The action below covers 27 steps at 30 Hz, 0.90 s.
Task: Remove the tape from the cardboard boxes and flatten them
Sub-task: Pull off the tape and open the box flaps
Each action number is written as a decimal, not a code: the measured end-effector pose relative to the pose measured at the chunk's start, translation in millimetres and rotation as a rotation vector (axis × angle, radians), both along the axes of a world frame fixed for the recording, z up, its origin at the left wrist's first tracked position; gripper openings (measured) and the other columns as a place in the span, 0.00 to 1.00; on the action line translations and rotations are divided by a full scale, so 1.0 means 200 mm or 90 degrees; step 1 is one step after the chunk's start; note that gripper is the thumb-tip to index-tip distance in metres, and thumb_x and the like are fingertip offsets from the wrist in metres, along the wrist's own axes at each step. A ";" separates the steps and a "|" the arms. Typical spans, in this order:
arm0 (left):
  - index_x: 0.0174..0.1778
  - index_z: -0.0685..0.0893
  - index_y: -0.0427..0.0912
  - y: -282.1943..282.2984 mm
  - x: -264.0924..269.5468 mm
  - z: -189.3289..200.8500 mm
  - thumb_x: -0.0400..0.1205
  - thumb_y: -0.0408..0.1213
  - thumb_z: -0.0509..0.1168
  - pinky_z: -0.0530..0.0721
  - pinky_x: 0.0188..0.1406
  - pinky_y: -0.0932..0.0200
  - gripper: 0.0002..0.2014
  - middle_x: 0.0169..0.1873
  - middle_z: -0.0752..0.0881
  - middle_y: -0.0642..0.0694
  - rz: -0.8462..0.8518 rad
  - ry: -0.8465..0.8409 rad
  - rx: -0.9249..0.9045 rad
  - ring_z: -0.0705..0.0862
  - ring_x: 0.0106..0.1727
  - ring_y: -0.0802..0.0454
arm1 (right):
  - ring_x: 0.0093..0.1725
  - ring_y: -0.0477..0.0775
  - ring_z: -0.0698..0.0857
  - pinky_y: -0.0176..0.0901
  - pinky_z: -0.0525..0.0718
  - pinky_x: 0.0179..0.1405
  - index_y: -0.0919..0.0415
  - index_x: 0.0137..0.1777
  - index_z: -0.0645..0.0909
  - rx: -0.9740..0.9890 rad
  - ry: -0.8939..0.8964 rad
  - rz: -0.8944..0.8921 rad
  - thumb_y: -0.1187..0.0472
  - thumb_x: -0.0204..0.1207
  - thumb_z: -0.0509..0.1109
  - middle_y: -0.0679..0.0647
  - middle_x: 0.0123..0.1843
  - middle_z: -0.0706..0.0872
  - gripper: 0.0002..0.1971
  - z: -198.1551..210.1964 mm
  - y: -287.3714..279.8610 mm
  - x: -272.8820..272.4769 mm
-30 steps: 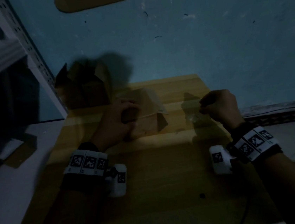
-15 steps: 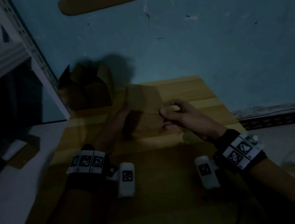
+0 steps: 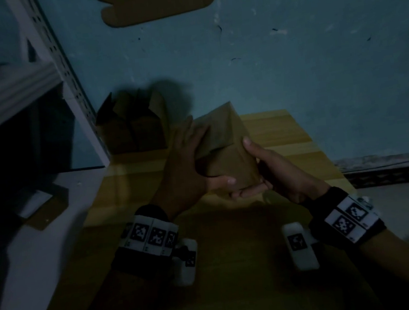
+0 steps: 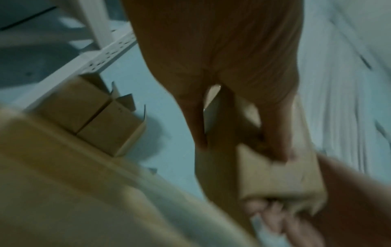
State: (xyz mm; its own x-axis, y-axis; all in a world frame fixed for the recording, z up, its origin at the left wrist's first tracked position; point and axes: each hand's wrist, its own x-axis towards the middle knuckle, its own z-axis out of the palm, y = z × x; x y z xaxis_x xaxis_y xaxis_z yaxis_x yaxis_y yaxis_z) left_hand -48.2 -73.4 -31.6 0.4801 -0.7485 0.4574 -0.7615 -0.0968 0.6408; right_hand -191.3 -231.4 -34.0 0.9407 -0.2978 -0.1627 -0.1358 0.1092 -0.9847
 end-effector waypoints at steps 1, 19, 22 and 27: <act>0.84 0.66 0.46 0.00 -0.01 0.00 0.58 0.53 0.86 0.67 0.78 0.53 0.58 0.83 0.60 0.53 0.000 -0.038 -0.015 0.61 0.83 0.54 | 0.53 0.75 0.91 0.52 0.95 0.47 0.57 0.74 0.77 0.003 0.000 0.000 0.30 0.78 0.61 0.67 0.60 0.91 0.36 0.00 0.00 -0.01; 0.83 0.70 0.45 0.03 0.05 -0.02 0.59 0.56 0.85 0.83 0.67 0.54 0.56 0.71 0.82 0.49 -0.038 0.020 0.058 0.81 0.69 0.58 | 0.56 0.63 0.93 0.56 0.95 0.46 0.60 0.73 0.76 0.211 0.022 -0.111 0.46 0.83 0.69 0.62 0.56 0.94 0.24 0.01 -0.01 -0.01; 0.84 0.67 0.46 0.03 0.06 -0.01 0.62 0.60 0.83 0.84 0.65 0.53 0.56 0.72 0.81 0.50 -0.041 -0.007 0.051 0.81 0.69 0.57 | 0.57 0.62 0.92 0.56 0.90 0.57 0.63 0.74 0.77 0.228 0.007 -0.126 0.47 0.79 0.72 0.64 0.62 0.91 0.28 0.01 -0.03 -0.01; 0.80 0.68 0.50 0.05 0.03 0.01 0.64 0.64 0.78 0.86 0.62 0.47 0.50 0.73 0.79 0.51 0.011 -0.102 -0.037 0.81 0.69 0.54 | 0.44 0.55 0.90 0.45 0.92 0.50 0.69 0.73 0.77 0.352 -0.022 -0.166 0.49 0.73 0.77 0.65 0.56 0.89 0.34 0.00 -0.06 0.00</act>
State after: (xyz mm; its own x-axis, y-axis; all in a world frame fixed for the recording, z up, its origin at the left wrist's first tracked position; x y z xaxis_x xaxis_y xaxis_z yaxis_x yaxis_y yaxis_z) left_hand -41.5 -62.6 -29.1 0.4097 -0.7115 0.5709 -0.8529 -0.0769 0.5163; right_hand -190.9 -243.7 -33.3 0.8557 -0.3986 -0.3299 -0.0056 0.6305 -0.7762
